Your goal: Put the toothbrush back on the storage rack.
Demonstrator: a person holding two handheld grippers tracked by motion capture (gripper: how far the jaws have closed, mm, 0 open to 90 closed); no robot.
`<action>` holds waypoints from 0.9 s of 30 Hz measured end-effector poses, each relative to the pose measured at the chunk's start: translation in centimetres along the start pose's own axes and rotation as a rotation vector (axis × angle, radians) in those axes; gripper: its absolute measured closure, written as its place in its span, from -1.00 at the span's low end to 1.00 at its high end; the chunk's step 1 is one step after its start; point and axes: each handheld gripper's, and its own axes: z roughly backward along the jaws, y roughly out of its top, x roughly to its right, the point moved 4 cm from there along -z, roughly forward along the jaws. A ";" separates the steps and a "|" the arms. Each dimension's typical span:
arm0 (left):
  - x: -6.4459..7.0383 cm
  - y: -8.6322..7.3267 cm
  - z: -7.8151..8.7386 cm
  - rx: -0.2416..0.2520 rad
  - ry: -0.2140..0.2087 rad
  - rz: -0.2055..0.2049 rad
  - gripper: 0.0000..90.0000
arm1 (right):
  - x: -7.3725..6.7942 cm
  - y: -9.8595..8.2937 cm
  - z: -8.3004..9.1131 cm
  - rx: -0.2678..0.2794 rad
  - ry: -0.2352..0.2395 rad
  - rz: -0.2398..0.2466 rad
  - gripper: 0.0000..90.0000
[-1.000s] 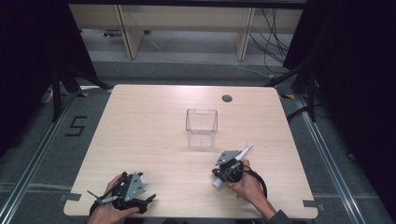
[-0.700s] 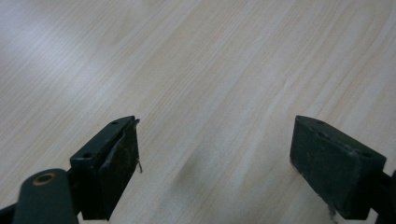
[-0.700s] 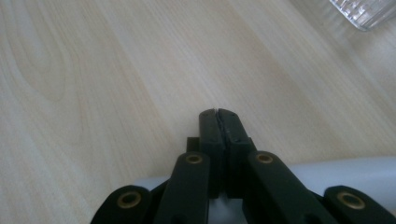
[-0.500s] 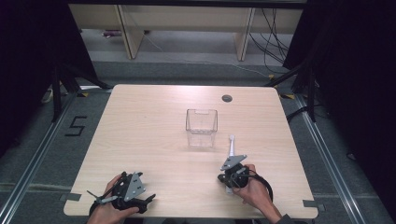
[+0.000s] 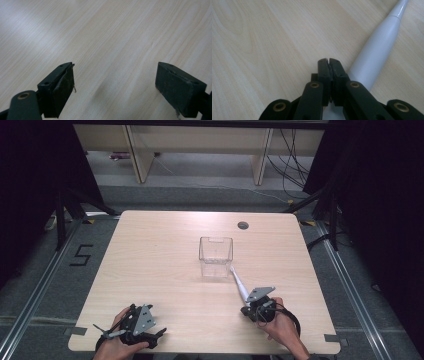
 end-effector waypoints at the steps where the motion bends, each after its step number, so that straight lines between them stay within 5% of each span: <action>1: 0.0 0.0 0.0 0.000 0.000 0.000 -0.67 | 0.0 0.0 0.0 0.000 0.000 0.000 0.96; 6: -0.1 0.1 0.0 0.007 0.006 -0.012 -0.67 | 0.5 -0.6 0.7 -0.013 -0.010 -0.006 0.97; 7: -0.1 0.1 0.0 0.007 0.006 -0.013 -0.67 | 0.5 -0.8 0.8 -0.008 -0.013 -0.048 0.97; 11: 0.0 0.0 0.0 -0.001 -0.001 -0.002 -0.67 | 1.0 -1.3 1.2 0.003 -0.014 -0.041 0.97; 13: 0.0 0.0 0.0 0.000 -0.001 0.000 -0.67 | 1.3 -1.8 1.8 -0.006 -0.022 -0.078 0.97; 27: 0.0 0.0 0.0 -0.002 -0.002 -0.002 -0.66 | 3.3 -3.9 3.4 -0.001 -0.045 -0.107 0.98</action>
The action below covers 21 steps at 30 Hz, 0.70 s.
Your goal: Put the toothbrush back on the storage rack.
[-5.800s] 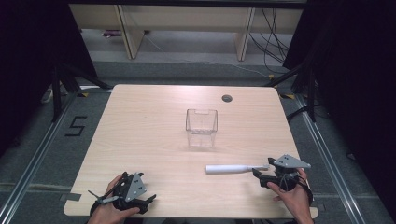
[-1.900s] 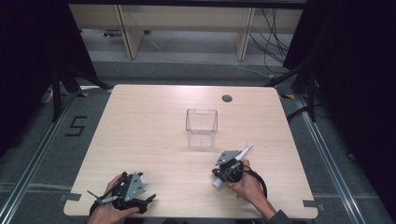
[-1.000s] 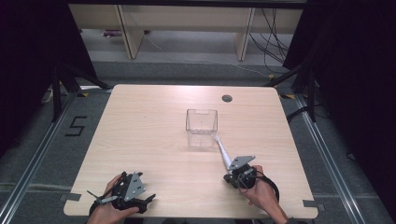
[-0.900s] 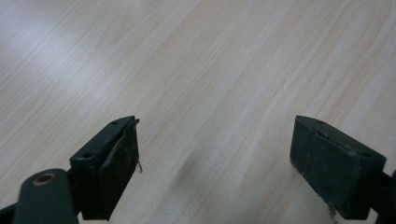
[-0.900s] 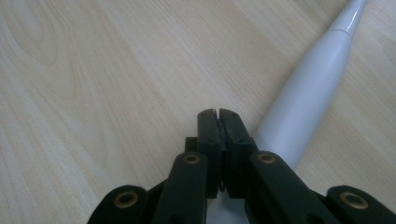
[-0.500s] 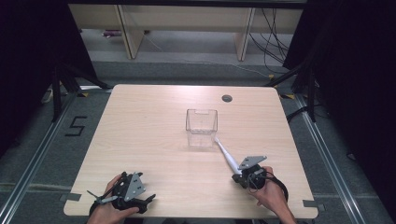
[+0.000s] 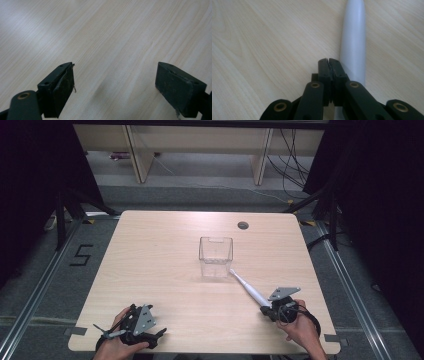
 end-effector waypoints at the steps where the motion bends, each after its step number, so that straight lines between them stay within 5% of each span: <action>1: 0.0 0.0 0.0 -0.001 0.000 0.001 -0.67 | 0.4 -0.2 0.1 0.017 -0.006 -0.012 0.98; 8: 0.0 0.0 0.0 0.000 0.000 0.001 -0.67 | 1.6 -0.9 0.6 0.010 -0.028 -0.022 0.98; 12: 0.0 0.0 0.0 -0.002 -0.001 0.000 -0.67 | 1.3 -1.2 0.9 0.003 -0.031 -0.107 0.98; 13: 0.0 0.0 0.0 -0.002 0.000 0.000 -0.66 | 1.7 -1.2 1.0 0.002 -0.035 -0.066 0.98; 15: 0.0 0.0 0.0 -0.002 0.000 0.000 -0.67 | 1.6 -1.3 1.1 -0.009 -0.024 -0.085 0.98; 18: 0.0 0.0 0.0 -0.002 0.001 0.002 -0.66 | 1.7 -1.2 1.0 0.022 -0.033 -0.046 0.97; 19: 0.0 0.0 -0.1 -0.002 0.002 0.001 -0.67 | 1.5 -1.2 1.2 0.008 -0.028 -0.076 0.96; 21: -0.1 0.0 -0.1 -0.002 0.005 -0.010 -0.66 | 1.5 -0.8 1.3 0.036 -0.027 -0.035 0.95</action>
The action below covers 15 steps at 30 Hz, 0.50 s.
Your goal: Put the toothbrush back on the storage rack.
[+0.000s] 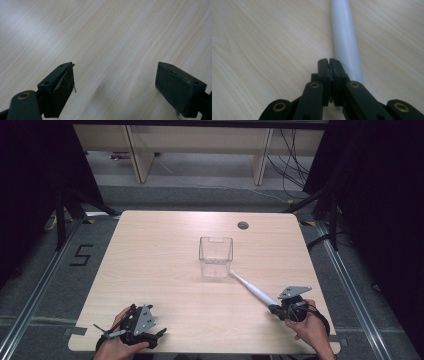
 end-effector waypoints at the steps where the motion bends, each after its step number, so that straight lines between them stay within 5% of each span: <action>1: 0.0 0.0 0.0 0.000 -0.001 0.003 -0.66 | -0.6 0.4 0.5 -0.020 0.025 -0.010 0.92; 6: 0.0 -0.1 -0.1 -0.008 -0.003 0.004 -0.66 | -0.9 1.4 0.6 0.018 0.004 0.050 0.76; 9: 0.0 -0.1 -0.1 -0.007 -0.002 0.004 -0.66 | -0.9 2.0 1.0 0.000 -0.020 0.028 0.59; 15: 0.1 -0.1 -0.1 -0.007 -0.008 0.011 -0.67 | 0.1 3.0 0.9 -0.090 -0.077 0.088 0.33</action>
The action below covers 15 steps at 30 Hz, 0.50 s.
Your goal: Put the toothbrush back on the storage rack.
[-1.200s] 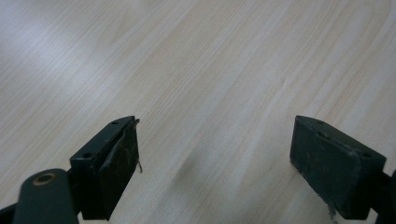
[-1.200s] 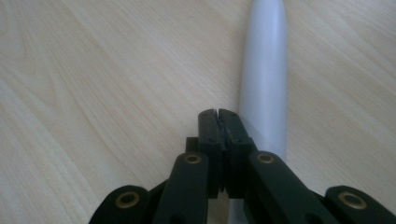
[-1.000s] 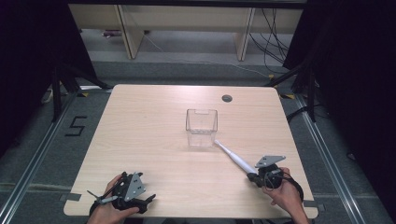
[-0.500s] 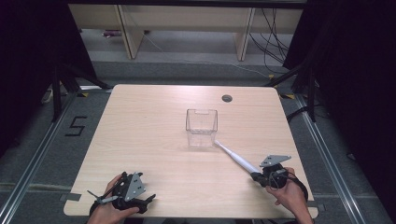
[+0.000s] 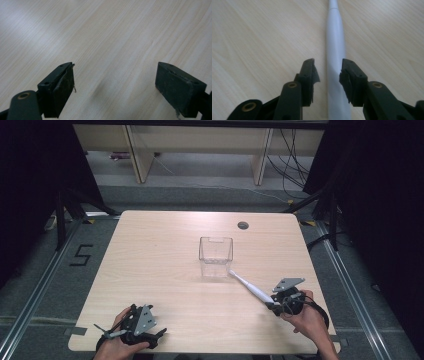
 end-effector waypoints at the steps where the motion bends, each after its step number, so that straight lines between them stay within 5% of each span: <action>1: 0.0 0.0 0.0 0.001 0.006 -0.005 -0.66 | -0.1 0.0 -0.2 -0.035 0.019 -0.010 0.29; 15: -0.2 0.0 0.1 0.005 0.010 -0.012 -0.66 | 0.6 3.2 -2.7 -0.215 0.024 0.044 0.16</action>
